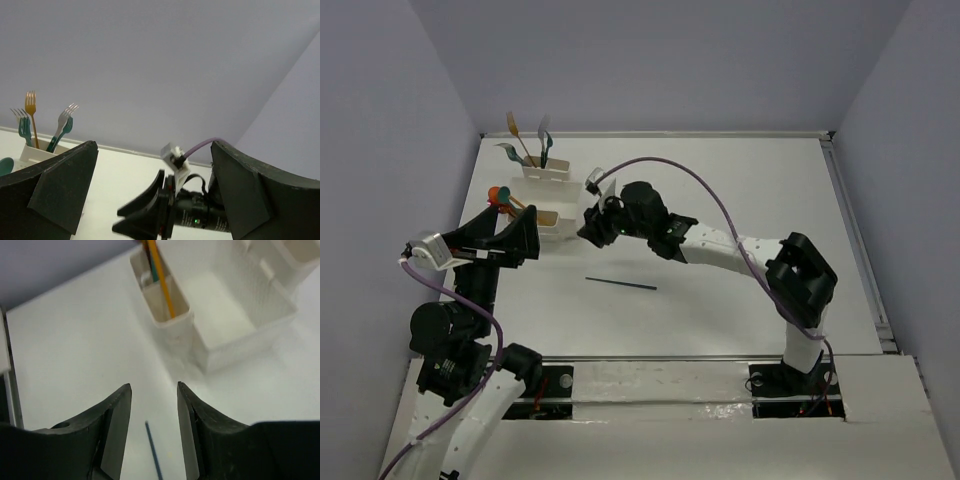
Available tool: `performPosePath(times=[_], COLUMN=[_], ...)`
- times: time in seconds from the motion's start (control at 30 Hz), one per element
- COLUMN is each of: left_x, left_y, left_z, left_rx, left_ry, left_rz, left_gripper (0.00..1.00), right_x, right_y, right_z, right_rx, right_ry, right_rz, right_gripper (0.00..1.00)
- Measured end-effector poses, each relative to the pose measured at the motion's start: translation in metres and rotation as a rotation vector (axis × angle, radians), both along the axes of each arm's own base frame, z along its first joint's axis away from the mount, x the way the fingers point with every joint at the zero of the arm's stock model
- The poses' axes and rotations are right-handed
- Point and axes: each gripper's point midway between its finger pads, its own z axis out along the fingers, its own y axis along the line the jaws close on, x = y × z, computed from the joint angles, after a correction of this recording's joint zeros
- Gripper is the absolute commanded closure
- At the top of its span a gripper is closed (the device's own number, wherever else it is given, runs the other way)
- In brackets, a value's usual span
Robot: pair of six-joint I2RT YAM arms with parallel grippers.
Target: Sort the eating utensils into containers
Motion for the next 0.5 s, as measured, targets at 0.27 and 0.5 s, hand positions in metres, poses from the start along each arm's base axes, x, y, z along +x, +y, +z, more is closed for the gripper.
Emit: performPosePath(times=[0.27,0.5], left_x=[0.000,0.000], left_y=[0.000,0.001], left_z=[0.000,0.000], left_rx=[0.000,0.000], left_ry=[-0.002,-0.001], left_rz=[-0.001,0.007], left_gripper=[0.01,0.01], right_x=[-0.045,-0.041], right_y=[-0.063,-0.058], right_z=[-0.122,-0.162], right_rx=[-0.422,-0.590], right_ry=[0.234,0.254], right_rz=[0.038,0.059], right_gripper=[0.42,0.41])
